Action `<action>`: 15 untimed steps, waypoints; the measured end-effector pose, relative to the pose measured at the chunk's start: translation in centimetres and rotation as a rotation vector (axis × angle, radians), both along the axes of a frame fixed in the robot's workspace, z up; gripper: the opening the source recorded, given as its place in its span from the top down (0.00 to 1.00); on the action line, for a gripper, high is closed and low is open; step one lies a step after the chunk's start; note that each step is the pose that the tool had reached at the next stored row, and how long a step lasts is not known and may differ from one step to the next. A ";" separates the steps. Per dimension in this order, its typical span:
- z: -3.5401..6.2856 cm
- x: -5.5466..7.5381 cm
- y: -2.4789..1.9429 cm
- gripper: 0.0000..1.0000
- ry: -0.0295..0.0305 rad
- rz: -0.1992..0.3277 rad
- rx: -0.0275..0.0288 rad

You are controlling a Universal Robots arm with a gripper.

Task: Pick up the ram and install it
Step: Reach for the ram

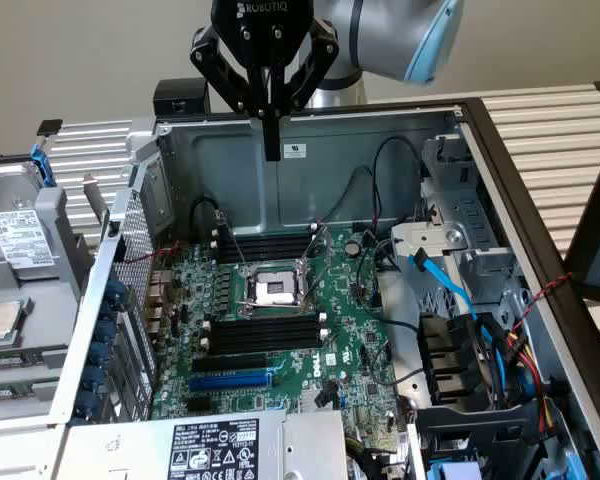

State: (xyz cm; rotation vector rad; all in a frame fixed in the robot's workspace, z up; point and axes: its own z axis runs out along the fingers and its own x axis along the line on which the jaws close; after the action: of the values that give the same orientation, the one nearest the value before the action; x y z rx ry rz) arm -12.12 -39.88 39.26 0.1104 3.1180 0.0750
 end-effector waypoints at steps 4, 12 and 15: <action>0.00 0.0 0.00 0.90 -0.0001 0.000 0.0000; 0.00 0.0 0.00 0.90 0.0000 0.000 0.0000; 0.00 0.0 0.00 0.90 0.0000 0.000 0.0000</action>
State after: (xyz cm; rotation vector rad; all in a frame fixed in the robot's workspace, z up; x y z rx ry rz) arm -12.13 -39.88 39.26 0.1104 3.1180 0.0750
